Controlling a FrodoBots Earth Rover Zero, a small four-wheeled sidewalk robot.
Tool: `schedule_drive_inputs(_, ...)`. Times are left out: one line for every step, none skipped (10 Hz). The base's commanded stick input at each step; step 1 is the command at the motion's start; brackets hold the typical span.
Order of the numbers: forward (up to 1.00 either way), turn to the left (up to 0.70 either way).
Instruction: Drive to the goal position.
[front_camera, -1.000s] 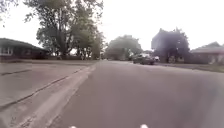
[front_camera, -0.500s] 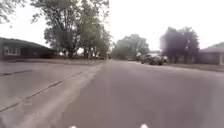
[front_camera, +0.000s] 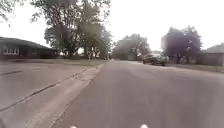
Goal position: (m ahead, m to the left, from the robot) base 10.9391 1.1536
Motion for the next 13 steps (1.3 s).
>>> schedule_drive_inputs(1.0,0.0)
schedule_drive_inputs(1.0,0.0)
schedule_drive_inputs(1.0,0.0)
schedule_drive_inputs(1.0,0.0)
schedule_drive_inputs(1.0,0.0)
schedule_drive_inputs(1.0,0.0)
schedule_drive_inputs(1.0,0.0)
schedule_drive_inputs(1.0,0.05)
schedule_drive_inputs(1.0,0.1)
schedule_drive_inputs(1.0,0.15)
schedule_drive_inputs(1.0,0.2)
schedule_drive_inputs(1.0,0.25)
schedule_drive_inputs(1.0,0.3)
